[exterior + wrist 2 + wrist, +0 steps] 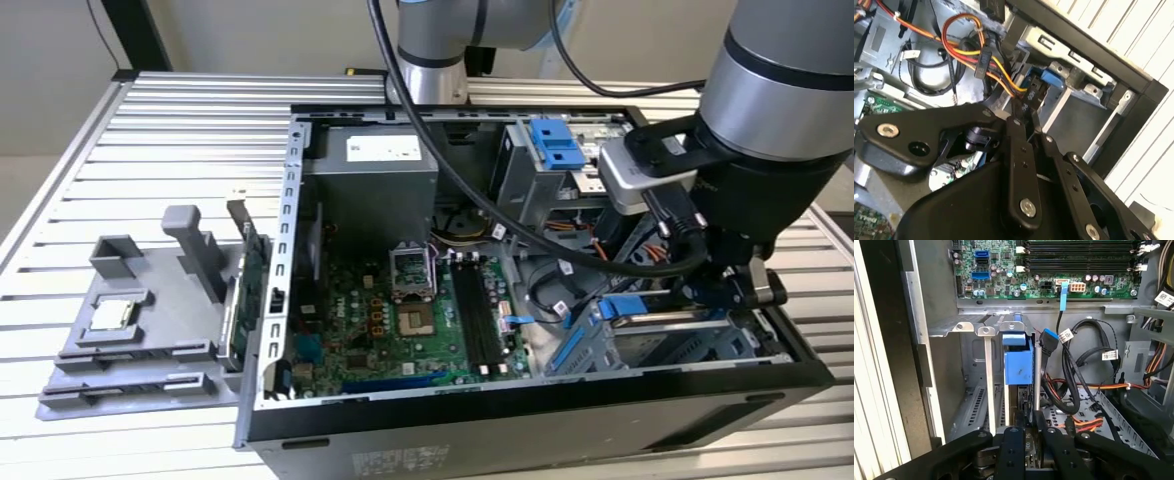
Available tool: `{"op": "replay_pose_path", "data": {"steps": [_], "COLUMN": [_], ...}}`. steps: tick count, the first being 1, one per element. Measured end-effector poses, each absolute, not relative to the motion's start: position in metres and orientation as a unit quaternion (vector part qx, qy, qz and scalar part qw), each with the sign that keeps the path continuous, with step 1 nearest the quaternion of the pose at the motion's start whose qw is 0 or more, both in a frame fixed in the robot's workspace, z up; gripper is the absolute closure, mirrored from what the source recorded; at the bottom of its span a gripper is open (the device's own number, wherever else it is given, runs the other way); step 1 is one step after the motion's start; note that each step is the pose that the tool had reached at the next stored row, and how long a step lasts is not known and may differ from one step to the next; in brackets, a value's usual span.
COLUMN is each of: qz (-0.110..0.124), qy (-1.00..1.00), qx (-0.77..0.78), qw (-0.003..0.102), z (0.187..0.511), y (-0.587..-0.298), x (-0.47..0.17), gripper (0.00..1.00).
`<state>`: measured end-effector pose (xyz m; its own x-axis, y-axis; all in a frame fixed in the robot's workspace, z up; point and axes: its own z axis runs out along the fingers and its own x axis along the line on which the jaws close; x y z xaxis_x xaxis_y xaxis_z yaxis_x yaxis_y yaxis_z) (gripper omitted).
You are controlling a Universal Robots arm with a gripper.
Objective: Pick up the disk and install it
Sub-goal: 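Insert the first disk wire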
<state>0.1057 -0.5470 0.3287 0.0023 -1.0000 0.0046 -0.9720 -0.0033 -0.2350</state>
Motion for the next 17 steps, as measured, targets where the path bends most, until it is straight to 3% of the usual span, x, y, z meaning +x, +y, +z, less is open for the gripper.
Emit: {"op": "replay_pose_path", "data": {"steps": [17], "qz": [-0.085], "qy": [0.701], "qx": [-0.703], "qw": [0.08], "z": [0.323], "y": [-0.5471], "x": [0.1074], "gripper": [1.0]}}
